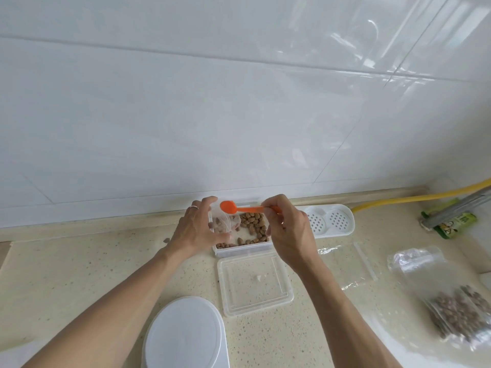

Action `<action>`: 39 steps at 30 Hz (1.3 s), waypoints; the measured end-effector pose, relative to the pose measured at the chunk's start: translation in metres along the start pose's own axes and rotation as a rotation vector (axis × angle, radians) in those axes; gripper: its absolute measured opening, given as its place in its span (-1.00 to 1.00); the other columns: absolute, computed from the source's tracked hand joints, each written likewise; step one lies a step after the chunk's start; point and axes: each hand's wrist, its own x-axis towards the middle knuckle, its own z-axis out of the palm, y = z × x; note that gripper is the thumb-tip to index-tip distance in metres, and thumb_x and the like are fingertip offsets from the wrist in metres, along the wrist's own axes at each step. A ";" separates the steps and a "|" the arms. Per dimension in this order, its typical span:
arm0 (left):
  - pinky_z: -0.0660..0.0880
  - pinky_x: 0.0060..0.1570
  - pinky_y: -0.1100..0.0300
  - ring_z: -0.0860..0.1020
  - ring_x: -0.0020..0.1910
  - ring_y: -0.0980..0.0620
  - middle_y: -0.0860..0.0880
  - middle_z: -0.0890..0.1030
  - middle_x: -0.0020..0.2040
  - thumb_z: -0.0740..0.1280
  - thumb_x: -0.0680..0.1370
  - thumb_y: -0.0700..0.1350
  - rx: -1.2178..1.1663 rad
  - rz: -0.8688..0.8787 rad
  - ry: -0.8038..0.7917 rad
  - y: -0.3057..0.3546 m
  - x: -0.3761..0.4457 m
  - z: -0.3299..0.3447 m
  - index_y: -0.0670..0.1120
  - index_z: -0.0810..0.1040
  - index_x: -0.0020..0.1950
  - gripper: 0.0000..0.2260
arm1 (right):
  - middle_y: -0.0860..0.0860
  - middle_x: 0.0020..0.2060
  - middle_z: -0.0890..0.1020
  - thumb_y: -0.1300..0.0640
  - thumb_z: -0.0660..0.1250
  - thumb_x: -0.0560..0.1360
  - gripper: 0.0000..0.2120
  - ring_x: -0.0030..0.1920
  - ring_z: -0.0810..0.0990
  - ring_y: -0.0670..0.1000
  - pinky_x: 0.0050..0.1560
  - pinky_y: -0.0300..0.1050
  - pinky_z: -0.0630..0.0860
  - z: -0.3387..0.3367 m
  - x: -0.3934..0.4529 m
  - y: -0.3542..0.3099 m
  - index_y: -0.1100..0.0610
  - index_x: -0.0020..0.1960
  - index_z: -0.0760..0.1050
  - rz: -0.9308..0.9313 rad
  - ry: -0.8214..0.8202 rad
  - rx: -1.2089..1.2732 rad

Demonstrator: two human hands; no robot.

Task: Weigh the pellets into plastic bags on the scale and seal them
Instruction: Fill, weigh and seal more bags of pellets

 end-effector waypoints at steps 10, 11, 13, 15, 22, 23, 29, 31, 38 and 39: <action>0.37 0.22 0.04 0.40 0.31 0.00 -0.04 0.42 0.28 0.56 0.30 0.11 0.014 0.020 0.112 -0.009 -0.012 -0.004 0.05 0.25 0.44 -0.20 | -0.04 -0.34 0.60 0.24 0.16 0.62 -0.82 -0.40 0.58 0.11 -0.33 0.13 0.53 0.012 -0.002 0.043 0.06 0.00 0.52 0.249 0.237 -0.033; 0.38 0.21 0.05 0.41 0.29 -0.01 -0.04 0.43 0.28 0.56 0.30 0.10 0.024 0.033 0.117 -0.011 -0.015 -0.005 0.04 0.26 0.44 -0.20 | -0.05 -0.35 0.59 0.26 0.15 0.61 -0.80 -0.40 0.55 0.07 -0.35 0.05 0.48 0.016 -0.005 0.050 0.08 0.02 0.53 0.252 0.207 -0.100; 0.39 0.19 0.06 0.43 0.26 -0.04 -0.04 0.44 0.26 0.56 0.29 0.11 0.070 0.059 0.129 -0.017 -0.021 -0.006 0.05 0.26 0.44 -0.20 | -0.03 -0.35 0.58 0.27 0.14 0.62 -0.79 -0.41 0.47 0.01 -0.37 -0.11 0.33 0.026 -0.013 0.060 0.14 0.05 0.55 0.231 0.159 -0.230; 0.40 0.18 0.06 0.44 0.23 -0.05 -0.05 0.45 0.26 0.56 0.28 0.14 0.126 0.063 0.119 -0.024 -0.026 -0.004 0.06 0.24 0.44 -0.17 | 0.02 -0.31 0.64 0.26 0.14 0.64 -0.77 -0.41 0.48 0.00 -0.39 -0.15 0.31 0.037 -0.018 0.065 0.15 0.09 0.57 0.215 0.117 -0.281; 0.37 0.23 0.04 0.46 0.22 -0.03 -0.03 0.47 0.24 0.54 0.25 0.22 0.169 0.070 0.105 -0.035 -0.029 0.003 0.11 0.19 0.48 -0.10 | -0.07 -0.13 0.66 0.26 0.14 0.65 -0.76 -0.43 0.64 0.03 -0.43 -0.25 0.49 0.049 -0.022 0.056 0.05 0.11 0.56 0.404 -0.189 0.168; 0.37 0.23 0.04 0.46 0.22 -0.04 -0.03 0.47 0.24 0.53 0.25 0.23 0.170 0.071 0.105 -0.036 -0.029 0.004 0.11 0.18 0.48 -0.10 | -0.07 -0.08 0.66 0.27 0.15 0.64 -0.77 -0.44 0.64 0.04 -0.43 -0.24 0.50 0.048 -0.021 0.055 0.08 0.11 0.56 0.431 -0.211 0.207; 0.37 0.25 0.04 0.45 0.24 -0.03 -0.03 0.44 0.26 0.53 0.27 0.23 0.179 0.081 0.116 -0.035 -0.031 0.003 0.10 0.18 0.49 -0.11 | 0.07 -0.33 0.65 0.34 0.15 0.61 -0.79 -0.46 0.57 0.01 -0.44 -0.18 0.48 0.042 -0.019 0.054 0.19 0.08 0.55 0.704 -0.135 0.455; 0.35 0.24 0.05 0.44 0.25 -0.03 -0.02 0.44 0.27 0.52 0.27 0.23 0.190 0.084 0.114 -0.034 -0.031 0.002 0.10 0.18 0.49 -0.11 | 0.11 -0.41 0.62 0.34 0.15 0.60 -0.78 -0.47 0.57 0.02 -0.44 -0.17 0.48 0.041 -0.019 0.055 0.18 0.07 0.55 0.761 -0.062 0.509; 0.34 0.23 0.02 0.43 0.27 -0.03 -0.02 0.47 0.28 0.51 0.30 0.19 0.231 0.115 0.119 -0.027 -0.024 -0.004 0.07 0.26 0.48 -0.19 | 0.18 -0.10 0.68 0.35 0.16 0.59 -0.79 -0.47 0.55 0.02 -0.39 -0.13 0.46 0.021 -0.017 0.058 0.18 0.05 0.54 0.843 0.102 0.681; 0.36 0.21 0.02 0.44 0.26 -0.05 -0.03 0.47 0.28 0.51 0.30 0.19 0.242 0.113 0.122 -0.025 -0.022 -0.005 0.07 0.27 0.47 -0.20 | 0.17 -0.08 0.69 0.36 0.16 0.59 -0.79 -0.47 0.54 0.02 -0.39 -0.13 0.45 0.017 -0.016 0.057 0.17 0.04 0.54 0.835 0.116 0.687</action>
